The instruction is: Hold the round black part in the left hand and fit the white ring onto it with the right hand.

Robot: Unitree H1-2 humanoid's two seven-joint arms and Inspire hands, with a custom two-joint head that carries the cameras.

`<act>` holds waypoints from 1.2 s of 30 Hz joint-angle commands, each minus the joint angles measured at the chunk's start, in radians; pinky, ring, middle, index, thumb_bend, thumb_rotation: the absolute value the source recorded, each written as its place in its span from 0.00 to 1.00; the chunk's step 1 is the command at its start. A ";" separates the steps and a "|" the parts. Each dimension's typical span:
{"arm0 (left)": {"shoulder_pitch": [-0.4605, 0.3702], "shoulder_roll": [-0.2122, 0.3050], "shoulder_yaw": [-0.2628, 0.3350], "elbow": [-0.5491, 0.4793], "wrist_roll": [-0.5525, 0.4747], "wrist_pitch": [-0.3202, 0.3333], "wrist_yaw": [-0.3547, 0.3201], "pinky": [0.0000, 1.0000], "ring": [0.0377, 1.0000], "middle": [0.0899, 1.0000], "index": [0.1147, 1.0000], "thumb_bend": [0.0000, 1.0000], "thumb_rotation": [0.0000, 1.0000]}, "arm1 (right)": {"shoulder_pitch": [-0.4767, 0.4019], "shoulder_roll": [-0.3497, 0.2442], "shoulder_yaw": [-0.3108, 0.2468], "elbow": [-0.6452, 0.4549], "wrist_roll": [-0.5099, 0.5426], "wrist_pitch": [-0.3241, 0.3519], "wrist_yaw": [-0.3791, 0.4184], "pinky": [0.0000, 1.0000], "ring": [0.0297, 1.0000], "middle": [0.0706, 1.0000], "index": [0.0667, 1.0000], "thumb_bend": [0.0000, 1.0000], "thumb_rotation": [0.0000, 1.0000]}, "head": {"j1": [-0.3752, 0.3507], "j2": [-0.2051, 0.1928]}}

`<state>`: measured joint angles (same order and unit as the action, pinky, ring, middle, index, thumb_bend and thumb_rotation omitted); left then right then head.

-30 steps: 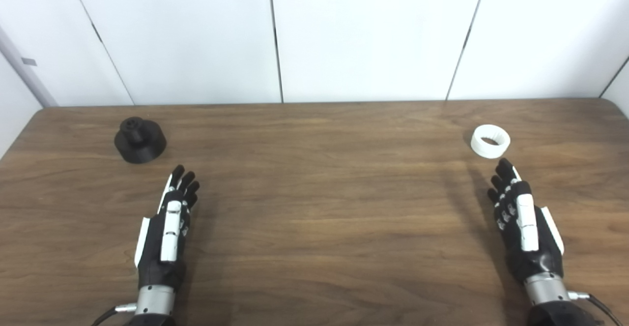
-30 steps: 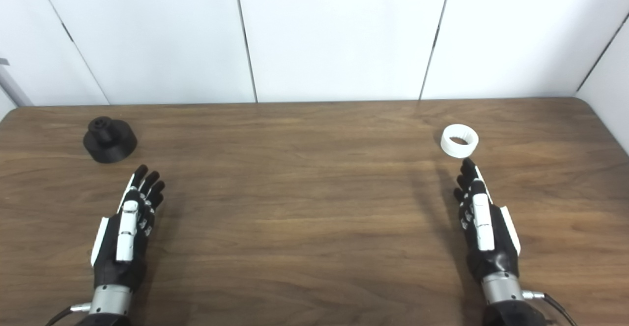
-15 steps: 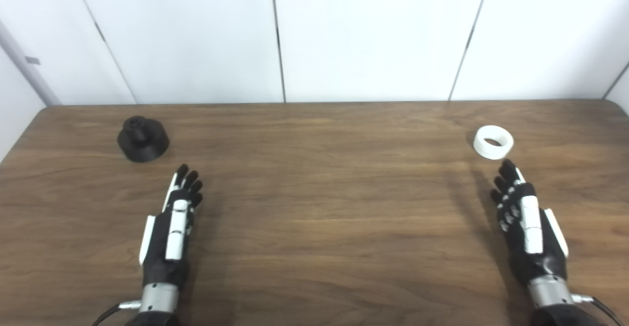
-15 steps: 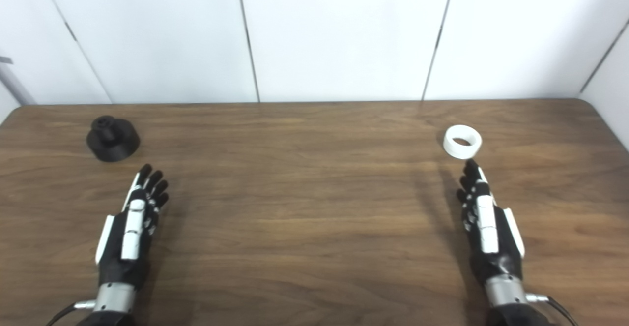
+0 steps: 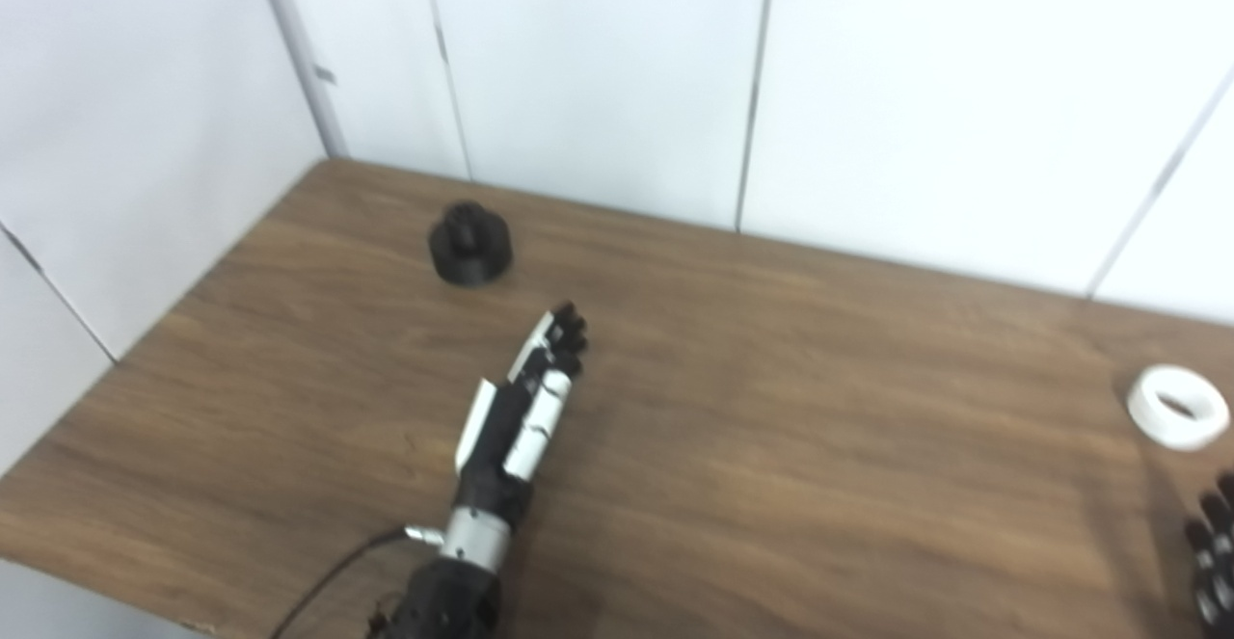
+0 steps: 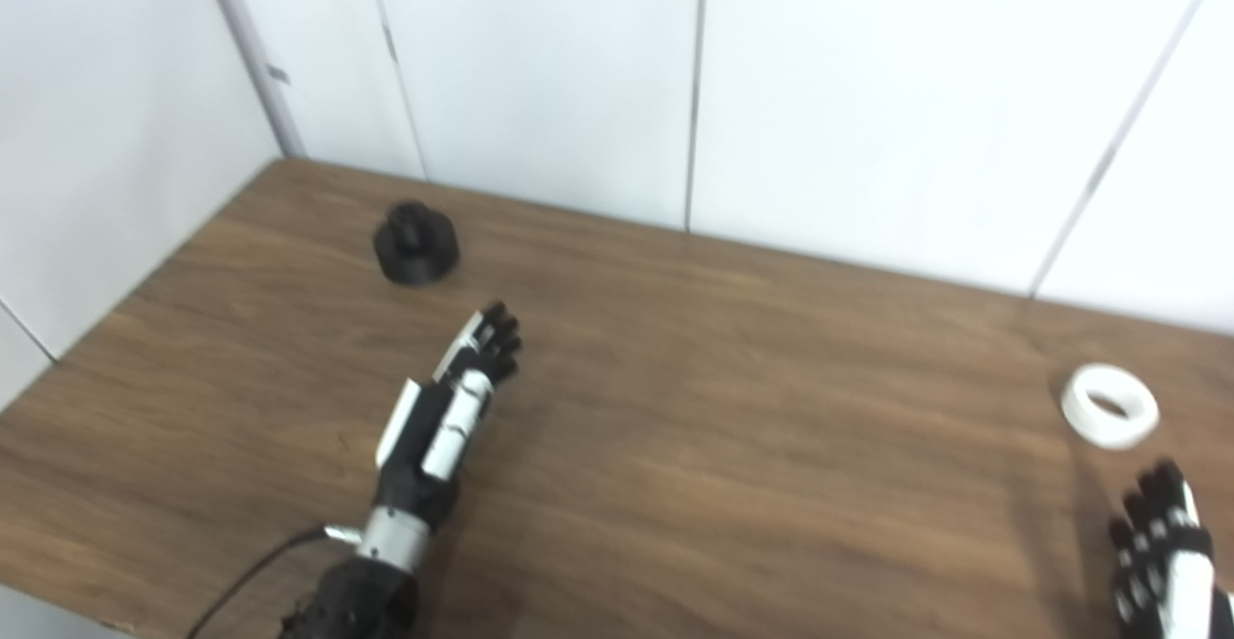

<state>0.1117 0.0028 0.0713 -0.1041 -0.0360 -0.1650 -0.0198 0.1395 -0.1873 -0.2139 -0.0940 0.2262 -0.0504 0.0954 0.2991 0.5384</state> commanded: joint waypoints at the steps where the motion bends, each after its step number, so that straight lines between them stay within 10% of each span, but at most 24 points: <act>1: 0.001 -0.015 -0.011 0.049 0.011 -0.029 0.011 0.93 0.93 0.95 0.97 0.52 0.81 | -0.013 -0.013 0.002 -0.035 -0.014 -0.035 0.004 1.00 1.00 1.00 1.00 0.59 1.00 | 0.001 0.000; 16: 0.018 0.016 -0.008 0.028 0.024 -0.018 0.014 0.90 0.92 0.94 0.97 0.54 0.78 | 0.015 0.010 0.020 -0.122 -0.029 0.045 -0.012 1.00 1.00 1.00 0.99 0.60 0.99 | -0.059 0.004; 24: 0.020 0.030 0.013 -0.088 0.175 0.052 0.080 0.92 0.94 0.94 0.98 0.63 0.40 | 0.015 0.025 0.014 -0.123 0.020 0.054 -0.015 1.00 1.00 1.00 1.00 0.52 1.00 | -0.063 0.009; 36: -0.132 0.250 0.052 -0.233 0.373 0.442 0.028 0.96 1.00 1.00 1.00 0.92 0.40 | 0.011 0.040 0.021 -0.141 0.019 0.072 -0.032 1.00 1.00 1.00 1.00 0.45 1.00 | -0.054 0.009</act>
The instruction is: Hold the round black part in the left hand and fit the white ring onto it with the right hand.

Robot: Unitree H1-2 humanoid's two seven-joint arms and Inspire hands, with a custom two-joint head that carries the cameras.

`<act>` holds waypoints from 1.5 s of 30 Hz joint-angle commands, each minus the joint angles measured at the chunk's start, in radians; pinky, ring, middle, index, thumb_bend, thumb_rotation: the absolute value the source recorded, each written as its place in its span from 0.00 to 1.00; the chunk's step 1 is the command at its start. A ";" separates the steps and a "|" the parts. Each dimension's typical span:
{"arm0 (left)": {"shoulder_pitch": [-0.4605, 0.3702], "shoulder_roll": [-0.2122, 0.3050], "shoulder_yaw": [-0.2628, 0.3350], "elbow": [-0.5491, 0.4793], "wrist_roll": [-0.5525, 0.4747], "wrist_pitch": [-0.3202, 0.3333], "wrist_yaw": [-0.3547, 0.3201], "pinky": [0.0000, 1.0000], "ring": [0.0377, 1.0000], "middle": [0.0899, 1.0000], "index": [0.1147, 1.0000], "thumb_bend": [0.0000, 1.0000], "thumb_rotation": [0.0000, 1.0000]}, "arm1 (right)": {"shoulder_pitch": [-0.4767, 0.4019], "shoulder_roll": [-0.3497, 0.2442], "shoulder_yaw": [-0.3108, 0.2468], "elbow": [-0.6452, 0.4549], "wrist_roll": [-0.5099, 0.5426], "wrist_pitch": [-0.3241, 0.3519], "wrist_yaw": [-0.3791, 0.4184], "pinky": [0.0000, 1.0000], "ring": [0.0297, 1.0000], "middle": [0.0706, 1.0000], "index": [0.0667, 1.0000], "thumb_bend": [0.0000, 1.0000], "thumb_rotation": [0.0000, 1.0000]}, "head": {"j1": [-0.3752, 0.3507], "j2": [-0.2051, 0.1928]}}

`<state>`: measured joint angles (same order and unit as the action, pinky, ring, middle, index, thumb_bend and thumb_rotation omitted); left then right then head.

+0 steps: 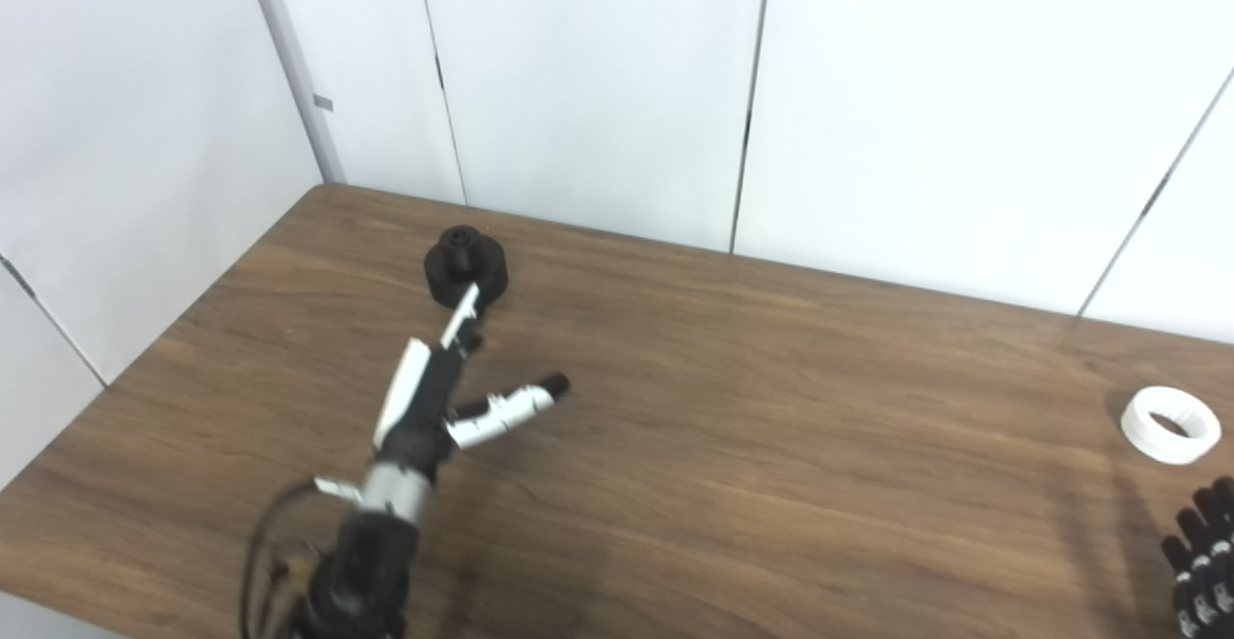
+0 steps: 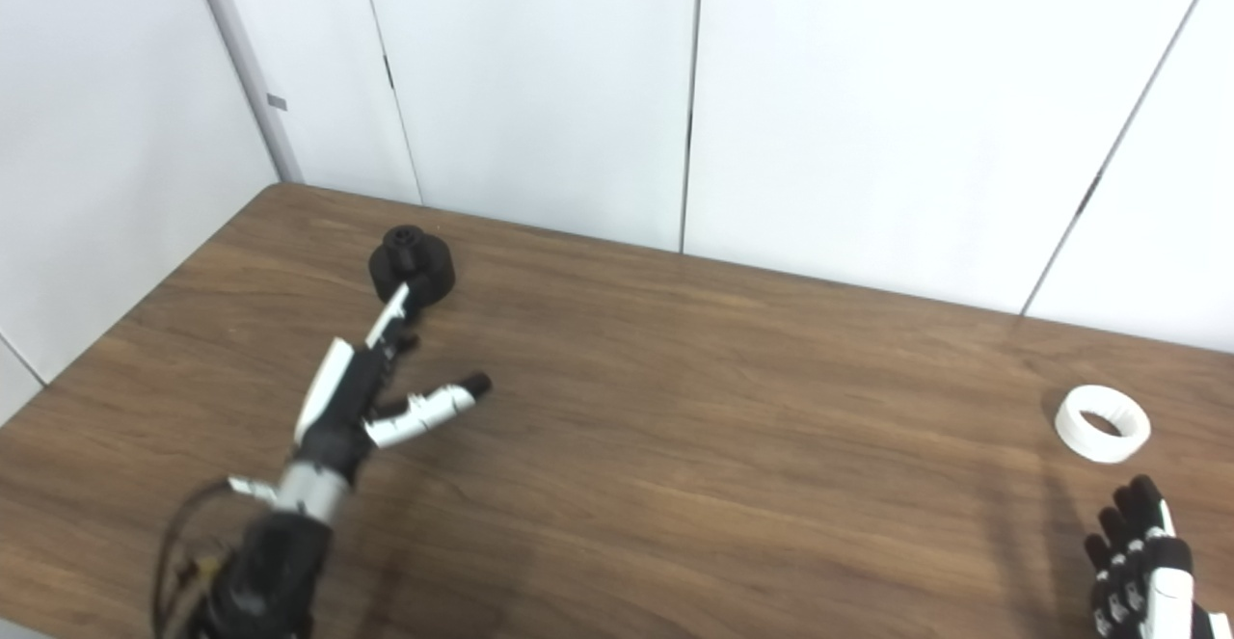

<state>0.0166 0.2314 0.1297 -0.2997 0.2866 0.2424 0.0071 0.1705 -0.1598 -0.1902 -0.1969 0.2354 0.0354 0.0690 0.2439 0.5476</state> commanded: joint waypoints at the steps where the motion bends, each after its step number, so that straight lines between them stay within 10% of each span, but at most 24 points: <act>1: -0.047 0.041 -0.014 -0.040 0.089 0.064 -0.003 0.93 1.00 1.00 1.00 0.93 0.42 | -0.020 0.013 -0.002 -0.040 0.009 -0.013 -0.007 1.00 1.00 1.00 1.00 0.45 1.00 | 0.001 0.001; 20: -0.246 0.247 -0.092 0.293 0.438 0.021 0.160 1.00 1.00 1.00 0.97 0.95 0.49 | -0.009 0.016 0.019 -0.057 -0.008 -0.017 -0.018 1.00 1.00 1.00 1.00 0.36 1.00 | -0.025 -0.007; 33: -0.386 0.345 -0.137 0.505 0.502 -0.006 0.208 1.00 1.00 0.99 0.97 0.96 0.54 | -0.015 0.010 0.027 -0.040 -0.017 -0.020 -0.019 1.00 1.00 1.00 1.00 0.37 1.00 | -0.022 0.004; 45: -0.510 0.387 -0.187 0.622 0.423 0.085 0.008 1.00 1.00 1.00 0.88 1.00 0.64 | -0.021 0.014 0.016 -0.015 -0.022 -0.047 -0.028 1.00 1.00 1.00 1.00 0.35 1.00 | -0.026 0.005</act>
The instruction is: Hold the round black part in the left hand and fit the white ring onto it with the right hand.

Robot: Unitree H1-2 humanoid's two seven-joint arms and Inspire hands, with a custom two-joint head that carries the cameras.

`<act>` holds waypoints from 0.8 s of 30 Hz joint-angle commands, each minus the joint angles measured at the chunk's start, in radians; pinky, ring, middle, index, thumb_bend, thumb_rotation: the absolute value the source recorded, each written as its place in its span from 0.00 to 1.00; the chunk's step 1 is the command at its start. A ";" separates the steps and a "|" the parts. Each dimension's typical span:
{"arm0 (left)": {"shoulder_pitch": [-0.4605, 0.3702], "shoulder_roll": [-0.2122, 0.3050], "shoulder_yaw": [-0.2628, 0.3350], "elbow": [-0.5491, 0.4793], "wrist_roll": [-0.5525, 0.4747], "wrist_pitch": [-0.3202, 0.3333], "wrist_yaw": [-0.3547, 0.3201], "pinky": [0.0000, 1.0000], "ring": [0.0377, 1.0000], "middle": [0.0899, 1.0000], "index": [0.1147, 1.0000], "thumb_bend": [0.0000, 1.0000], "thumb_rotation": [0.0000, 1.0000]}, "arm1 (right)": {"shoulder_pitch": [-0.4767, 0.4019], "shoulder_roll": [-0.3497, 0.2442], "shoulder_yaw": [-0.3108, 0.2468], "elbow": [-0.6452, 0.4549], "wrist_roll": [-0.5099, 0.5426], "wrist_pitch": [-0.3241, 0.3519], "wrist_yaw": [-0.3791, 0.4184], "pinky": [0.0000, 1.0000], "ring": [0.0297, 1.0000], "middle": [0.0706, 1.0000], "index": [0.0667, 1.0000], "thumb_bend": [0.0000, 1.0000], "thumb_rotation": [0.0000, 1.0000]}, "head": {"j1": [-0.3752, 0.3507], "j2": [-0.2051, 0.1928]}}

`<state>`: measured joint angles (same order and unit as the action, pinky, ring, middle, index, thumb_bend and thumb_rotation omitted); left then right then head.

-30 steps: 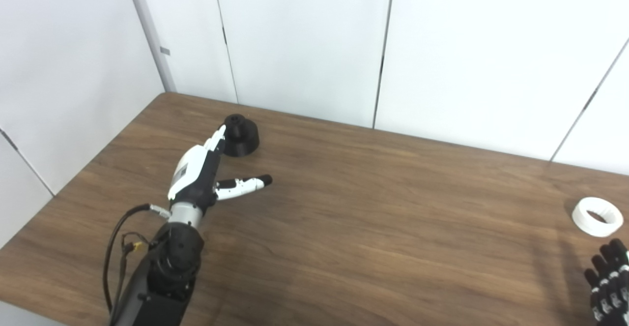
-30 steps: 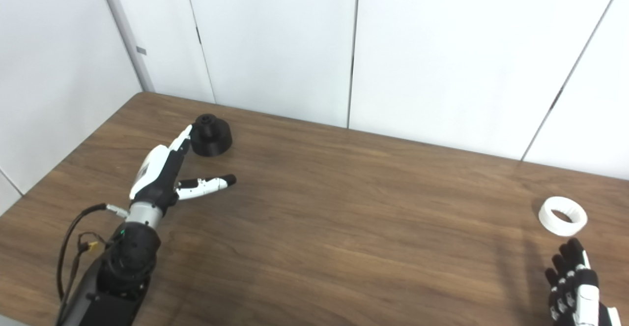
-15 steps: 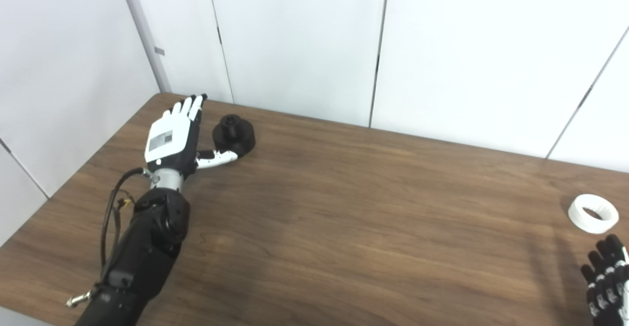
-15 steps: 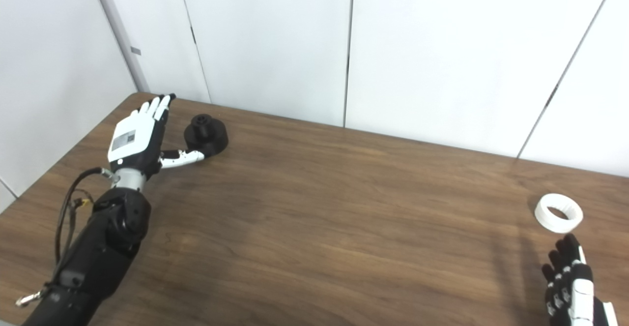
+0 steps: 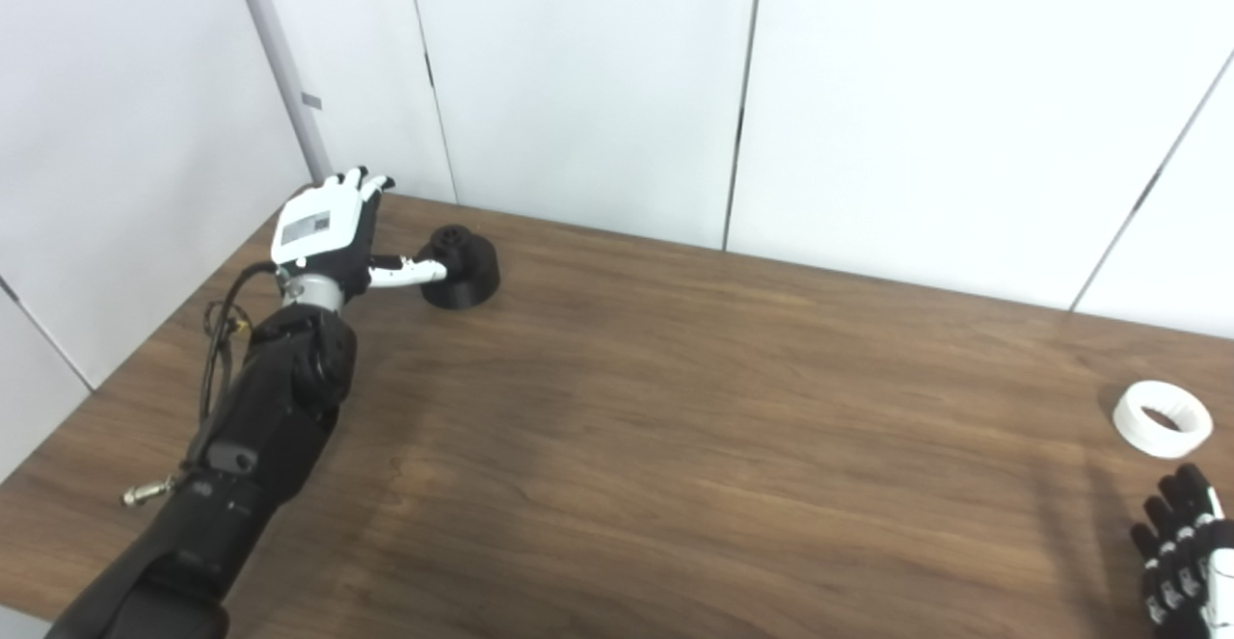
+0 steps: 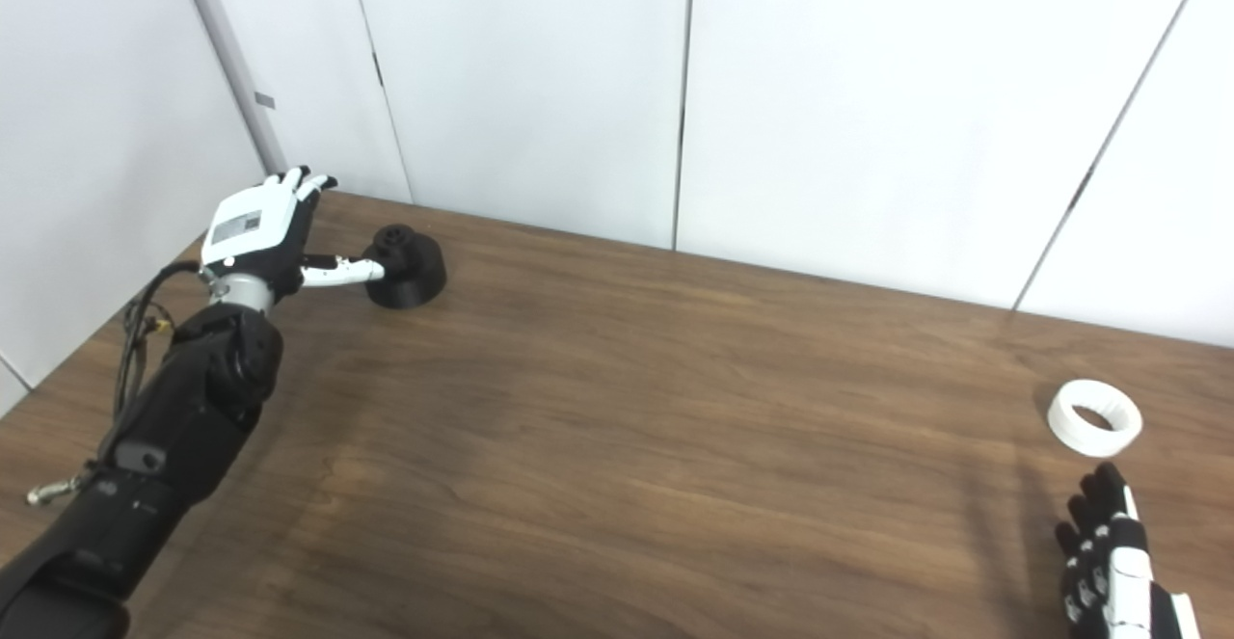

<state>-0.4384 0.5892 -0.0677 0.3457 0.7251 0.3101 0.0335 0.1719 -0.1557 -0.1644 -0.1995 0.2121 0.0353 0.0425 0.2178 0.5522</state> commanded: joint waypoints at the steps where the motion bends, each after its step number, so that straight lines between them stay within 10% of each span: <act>1: -0.056 0.026 0.012 -0.039 -0.030 0.037 -0.047 1.00 1.00 1.00 0.88 1.00 0.64 | -0.022 0.009 -0.010 -0.012 0.002 -0.048 -0.002 1.00 1.00 1.00 1.00 0.35 1.00 | -0.002 0.002; 16: -0.055 0.031 -0.013 -0.069 -0.104 0.071 -0.155 0.96 1.00 1.00 0.86 1.00 0.69 | -0.016 0.012 -0.007 -0.030 0.000 -0.046 -0.007 1.00 1.00 1.00 1.00 0.37 0.97 | -0.006 0.009; 24: -0.056 0.012 -0.011 -0.037 -0.095 0.057 -0.088 0.94 1.00 0.97 0.85 1.00 0.65 | -0.017 0.004 -0.009 -0.016 -0.001 -0.068 0.002 1.00 1.00 1.00 1.00 0.34 1.00 | -0.008 0.011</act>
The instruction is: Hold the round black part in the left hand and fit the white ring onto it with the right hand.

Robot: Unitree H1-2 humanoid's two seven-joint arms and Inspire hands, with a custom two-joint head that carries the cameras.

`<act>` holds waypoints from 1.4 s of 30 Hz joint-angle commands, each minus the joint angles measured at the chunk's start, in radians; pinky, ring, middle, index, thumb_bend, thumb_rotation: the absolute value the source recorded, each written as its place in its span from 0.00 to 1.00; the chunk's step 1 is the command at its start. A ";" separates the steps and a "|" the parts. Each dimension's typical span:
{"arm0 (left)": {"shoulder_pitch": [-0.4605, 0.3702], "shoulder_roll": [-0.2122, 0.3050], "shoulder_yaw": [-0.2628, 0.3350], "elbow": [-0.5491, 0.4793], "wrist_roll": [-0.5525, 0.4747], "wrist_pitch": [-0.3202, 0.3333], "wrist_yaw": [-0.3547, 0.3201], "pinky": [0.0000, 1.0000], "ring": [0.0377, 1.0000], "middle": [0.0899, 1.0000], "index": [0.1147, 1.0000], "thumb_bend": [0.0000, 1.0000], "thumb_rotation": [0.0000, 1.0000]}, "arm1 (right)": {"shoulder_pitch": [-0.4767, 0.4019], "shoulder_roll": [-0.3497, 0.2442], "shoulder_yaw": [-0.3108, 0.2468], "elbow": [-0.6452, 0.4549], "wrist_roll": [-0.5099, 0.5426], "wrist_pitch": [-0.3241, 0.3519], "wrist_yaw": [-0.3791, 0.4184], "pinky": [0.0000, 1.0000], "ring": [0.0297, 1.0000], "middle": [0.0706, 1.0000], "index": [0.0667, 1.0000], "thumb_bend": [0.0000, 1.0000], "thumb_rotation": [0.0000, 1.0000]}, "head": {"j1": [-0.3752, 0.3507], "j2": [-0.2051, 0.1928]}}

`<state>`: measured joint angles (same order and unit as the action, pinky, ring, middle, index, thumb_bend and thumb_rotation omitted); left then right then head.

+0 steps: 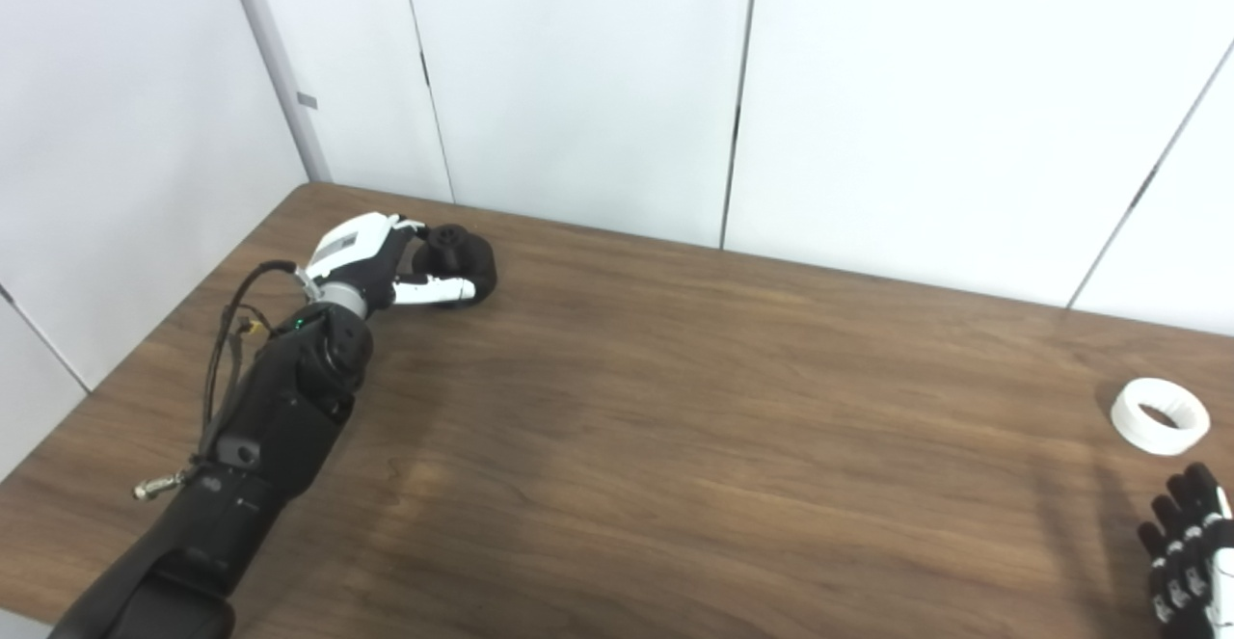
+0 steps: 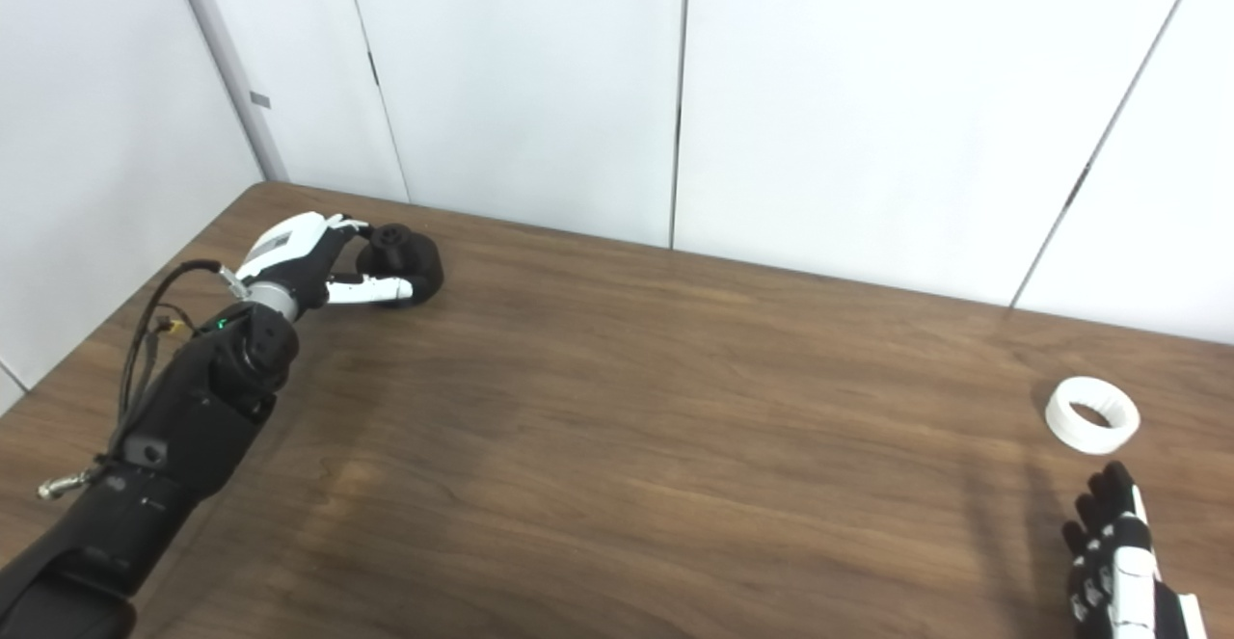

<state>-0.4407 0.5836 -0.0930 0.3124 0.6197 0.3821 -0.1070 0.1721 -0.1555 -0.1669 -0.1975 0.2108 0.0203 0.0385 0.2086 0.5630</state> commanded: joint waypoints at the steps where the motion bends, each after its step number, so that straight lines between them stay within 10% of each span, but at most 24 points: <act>1: -0.056 0.013 0.015 0.002 0.011 -0.017 0.065 0.94 1.00 0.97 0.85 1.00 0.64 | -0.017 0.005 -0.008 -0.018 0.003 -0.053 0.005 1.00 1.00 1.00 1.00 0.35 1.00 | 0.001 0.001; 42: -0.138 0.000 -0.062 0.158 0.023 -0.035 0.138 0.97 1.00 0.97 0.78 1.00 0.57 | -0.016 0.004 -0.005 -0.012 -0.009 -0.063 0.002 1.00 1.00 1.00 1.00 0.37 0.95 | -0.007 0.006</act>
<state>-0.5183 0.5561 -0.1583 0.4782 0.6333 0.3564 0.0096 0.1730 -0.1559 -0.1665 -0.1972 0.2076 0.0009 0.0388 0.2010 0.5676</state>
